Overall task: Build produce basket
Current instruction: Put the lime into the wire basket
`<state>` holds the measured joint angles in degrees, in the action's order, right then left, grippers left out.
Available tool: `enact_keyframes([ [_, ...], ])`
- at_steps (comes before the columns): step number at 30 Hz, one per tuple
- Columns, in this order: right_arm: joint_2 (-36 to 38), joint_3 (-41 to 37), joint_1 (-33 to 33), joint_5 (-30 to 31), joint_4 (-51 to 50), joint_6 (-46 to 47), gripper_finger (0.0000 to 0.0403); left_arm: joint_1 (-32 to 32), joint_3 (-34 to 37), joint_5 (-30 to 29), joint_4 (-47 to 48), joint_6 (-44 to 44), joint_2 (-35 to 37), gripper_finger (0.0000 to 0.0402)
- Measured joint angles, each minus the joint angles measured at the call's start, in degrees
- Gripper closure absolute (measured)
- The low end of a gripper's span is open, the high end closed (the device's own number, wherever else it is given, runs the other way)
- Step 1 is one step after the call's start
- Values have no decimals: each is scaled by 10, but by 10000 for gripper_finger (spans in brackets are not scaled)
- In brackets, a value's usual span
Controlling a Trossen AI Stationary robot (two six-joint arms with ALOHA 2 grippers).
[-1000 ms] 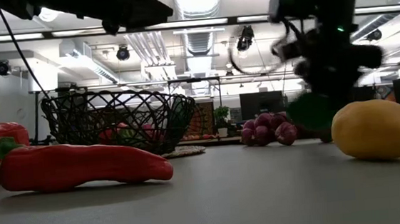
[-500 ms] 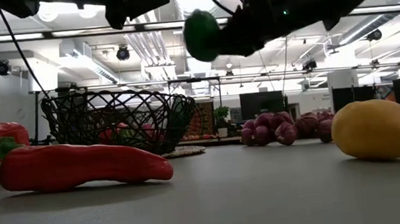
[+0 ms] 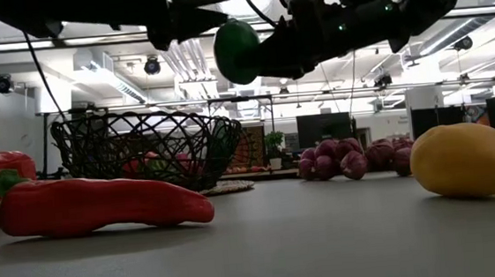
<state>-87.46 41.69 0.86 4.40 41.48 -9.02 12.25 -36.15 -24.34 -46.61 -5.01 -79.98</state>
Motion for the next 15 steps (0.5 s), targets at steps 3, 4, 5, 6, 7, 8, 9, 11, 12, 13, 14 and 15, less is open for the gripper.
enact_keyframes([
  [3, 2, 0, 0, 0, -1, 0, 173, -6, -5, -2, -39, -14, -31, 91],
  [4, 2, 0, 0, 0, -1, 0, 173, -7, -5, -6, -53, -16, -41, 91],
  [5, 2, 0, 0, 0, -1, 0, 173, -10, -7, -13, -66, -16, -47, 91],
  [6, 2, 0, 0, 0, -1, 0, 173, -12, -7, -14, -74, -16, -53, 91],
  [7, 2, 0, 0, 1, -3, 0, 173, -15, -8, -15, -78, -16, -59, 91],
  [8, 2, 0, 0, 1, -5, 0, 173, -18, -10, -16, -80, -15, -64, 91],
  [9, 2, 0, 0, 1, -6, 0, 173, -19, -10, -17, -85, -15, -69, 91],
  [11, 2, -1, 0, 1, -10, 0, 173, -20, -13, -20, -89, -15, -79, 97],
  [12, 2, -1, 0, 1, -10, 0, 173, -20, -15, -22, -89, -15, -82, 102],
  [13, 2, -1, 0, 0, -10, 0, 173, -21, -16, -26, -89, -15, -84, 109],
  [14, 2, -1, 0, 0, -10, 0, 172, -20, -16, -32, -88, -15, -84, 117],
  [15, 2, -1, 0, 0, -9, 0, 172, -20, -16, -39, -88, -14, -84, 125],
])
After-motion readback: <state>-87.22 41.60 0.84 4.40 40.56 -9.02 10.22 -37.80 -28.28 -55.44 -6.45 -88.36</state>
